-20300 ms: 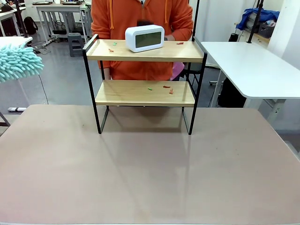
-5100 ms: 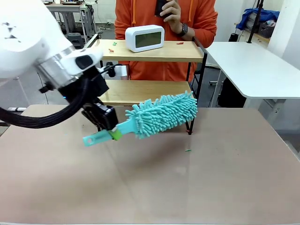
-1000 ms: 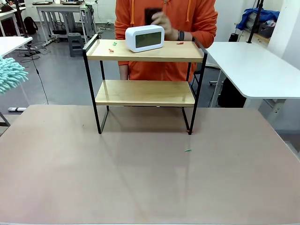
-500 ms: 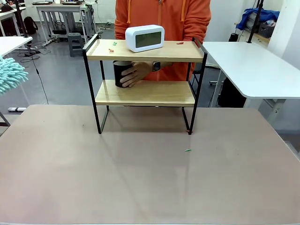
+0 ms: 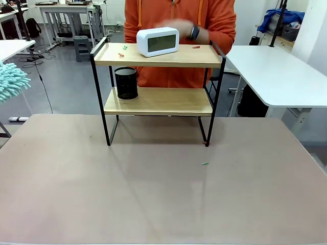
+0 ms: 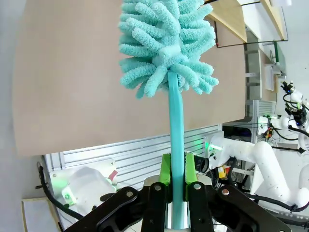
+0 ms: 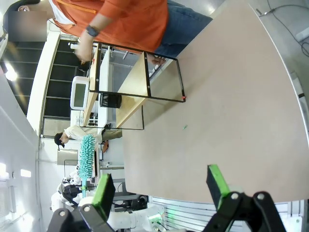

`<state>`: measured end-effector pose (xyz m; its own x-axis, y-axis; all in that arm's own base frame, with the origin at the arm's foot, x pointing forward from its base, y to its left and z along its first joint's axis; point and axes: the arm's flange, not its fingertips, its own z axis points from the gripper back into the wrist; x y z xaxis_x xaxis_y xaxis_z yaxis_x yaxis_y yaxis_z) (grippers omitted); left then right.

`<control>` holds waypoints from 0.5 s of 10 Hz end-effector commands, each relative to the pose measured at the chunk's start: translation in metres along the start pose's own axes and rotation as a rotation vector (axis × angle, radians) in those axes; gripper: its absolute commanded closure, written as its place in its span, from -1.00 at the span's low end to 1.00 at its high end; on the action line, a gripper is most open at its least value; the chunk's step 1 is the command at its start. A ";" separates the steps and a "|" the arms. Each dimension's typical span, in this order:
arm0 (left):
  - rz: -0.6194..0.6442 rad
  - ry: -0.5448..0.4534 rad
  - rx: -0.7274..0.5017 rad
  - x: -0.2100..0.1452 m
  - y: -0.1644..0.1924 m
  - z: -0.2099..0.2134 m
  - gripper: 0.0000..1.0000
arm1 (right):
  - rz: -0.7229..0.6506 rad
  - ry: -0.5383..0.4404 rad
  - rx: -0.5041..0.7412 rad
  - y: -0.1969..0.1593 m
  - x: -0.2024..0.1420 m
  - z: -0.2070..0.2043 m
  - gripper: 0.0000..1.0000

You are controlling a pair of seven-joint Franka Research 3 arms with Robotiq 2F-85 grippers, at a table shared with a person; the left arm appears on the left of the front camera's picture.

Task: Clean the shelf.
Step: Clean the remaining tier of the Shelf with the Duster once objects are removed.

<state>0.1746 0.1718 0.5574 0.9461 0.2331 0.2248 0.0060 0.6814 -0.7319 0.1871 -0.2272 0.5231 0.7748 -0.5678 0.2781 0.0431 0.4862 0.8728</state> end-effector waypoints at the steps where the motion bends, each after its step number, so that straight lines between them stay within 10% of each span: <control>1: -0.020 0.006 0.004 -0.001 0.002 0.001 0.75 | 0.026 -0.014 0.027 0.002 0.002 0.000 -1.00; 5: -0.020 0.006 0.004 -0.001 0.002 0.001 0.75 | 0.026 -0.014 0.027 0.002 0.002 0.000 -1.00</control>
<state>0.1746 0.1718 0.5574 0.9461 0.2331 0.2248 0.0060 0.6814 -0.7319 0.1871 -0.2272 0.5231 0.7748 -0.5678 0.2781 0.0431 0.4863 0.8727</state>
